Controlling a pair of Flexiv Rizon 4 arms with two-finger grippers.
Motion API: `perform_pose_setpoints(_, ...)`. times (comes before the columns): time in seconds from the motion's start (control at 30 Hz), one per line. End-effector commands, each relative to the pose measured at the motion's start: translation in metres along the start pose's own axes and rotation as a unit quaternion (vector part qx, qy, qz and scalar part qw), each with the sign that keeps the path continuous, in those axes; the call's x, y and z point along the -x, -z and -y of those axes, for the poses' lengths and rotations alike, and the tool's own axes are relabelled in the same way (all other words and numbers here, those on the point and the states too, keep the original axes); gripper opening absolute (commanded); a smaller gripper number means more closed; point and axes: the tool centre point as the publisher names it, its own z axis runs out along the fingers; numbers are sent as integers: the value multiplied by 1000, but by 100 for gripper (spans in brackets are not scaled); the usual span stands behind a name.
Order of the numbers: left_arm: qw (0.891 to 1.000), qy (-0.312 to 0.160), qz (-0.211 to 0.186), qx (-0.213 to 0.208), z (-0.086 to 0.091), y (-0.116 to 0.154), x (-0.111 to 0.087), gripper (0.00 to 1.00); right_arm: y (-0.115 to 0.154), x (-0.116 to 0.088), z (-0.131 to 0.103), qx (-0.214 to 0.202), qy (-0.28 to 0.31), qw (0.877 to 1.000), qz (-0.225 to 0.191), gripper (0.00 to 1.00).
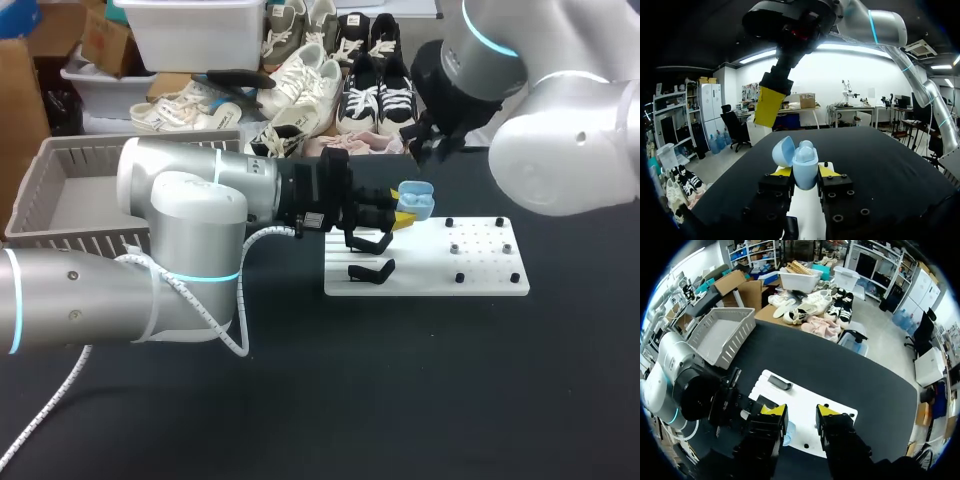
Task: Pick up each earbud case from the left stands, insert the matching earbuds, close the lid, and place the case in the box.
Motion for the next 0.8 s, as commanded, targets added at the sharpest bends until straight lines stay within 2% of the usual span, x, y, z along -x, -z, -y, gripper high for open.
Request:
perform_pose_setpoints(0.03,1000,-1,1,2,1,0,0,0,-21,16,2,4,-3,1000,-22,33)
perform_pose_setpoints(0.33,1000,-1,1,2,1,0,0,0,-24,-5,-3,8,-5,999,-32,33)
perform_pose_setpoints(0.57,1000,-1,1,2,1,0,0,0,-12,-23,-6,10,-18,999,-26,33)
perform_pose_setpoints(0.8,1000,-1,1,2,1,0,0,0,0,-32,-13,12,-25,999,-16,31)
